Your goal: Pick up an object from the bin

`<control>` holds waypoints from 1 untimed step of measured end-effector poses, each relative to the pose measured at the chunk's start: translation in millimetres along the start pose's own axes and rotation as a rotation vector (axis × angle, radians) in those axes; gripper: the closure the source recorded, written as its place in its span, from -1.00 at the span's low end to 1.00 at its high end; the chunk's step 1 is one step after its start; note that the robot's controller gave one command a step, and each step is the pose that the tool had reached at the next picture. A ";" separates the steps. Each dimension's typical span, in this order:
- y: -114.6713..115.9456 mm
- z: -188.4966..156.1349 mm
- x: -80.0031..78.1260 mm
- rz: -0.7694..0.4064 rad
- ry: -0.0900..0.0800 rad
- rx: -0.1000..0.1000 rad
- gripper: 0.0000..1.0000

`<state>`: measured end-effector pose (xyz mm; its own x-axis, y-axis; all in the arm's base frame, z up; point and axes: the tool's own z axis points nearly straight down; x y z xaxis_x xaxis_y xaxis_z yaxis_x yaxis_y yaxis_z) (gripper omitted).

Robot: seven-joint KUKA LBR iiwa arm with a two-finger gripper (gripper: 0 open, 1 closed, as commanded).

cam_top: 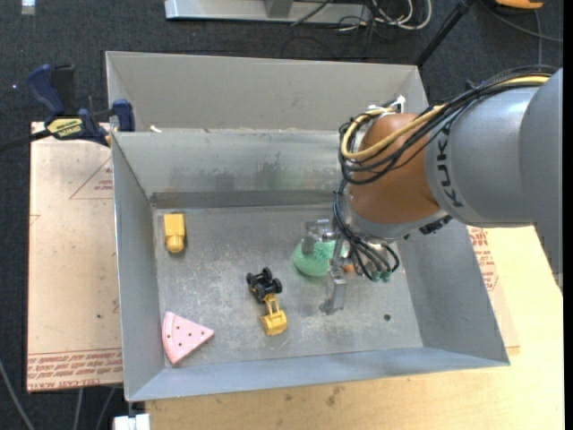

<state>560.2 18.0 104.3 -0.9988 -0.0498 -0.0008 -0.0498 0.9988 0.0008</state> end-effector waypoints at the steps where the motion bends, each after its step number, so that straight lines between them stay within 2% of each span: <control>1: -6.4 -5.9 -12.3 -0.065 0.004 -0.002 -1.00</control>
Offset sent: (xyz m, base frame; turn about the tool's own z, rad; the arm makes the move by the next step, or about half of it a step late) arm 0.0636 -0.0492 0.0002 -0.2296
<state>572.8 12.3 110.3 -0.9935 -0.1141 0.0032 -0.1141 0.9935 0.0024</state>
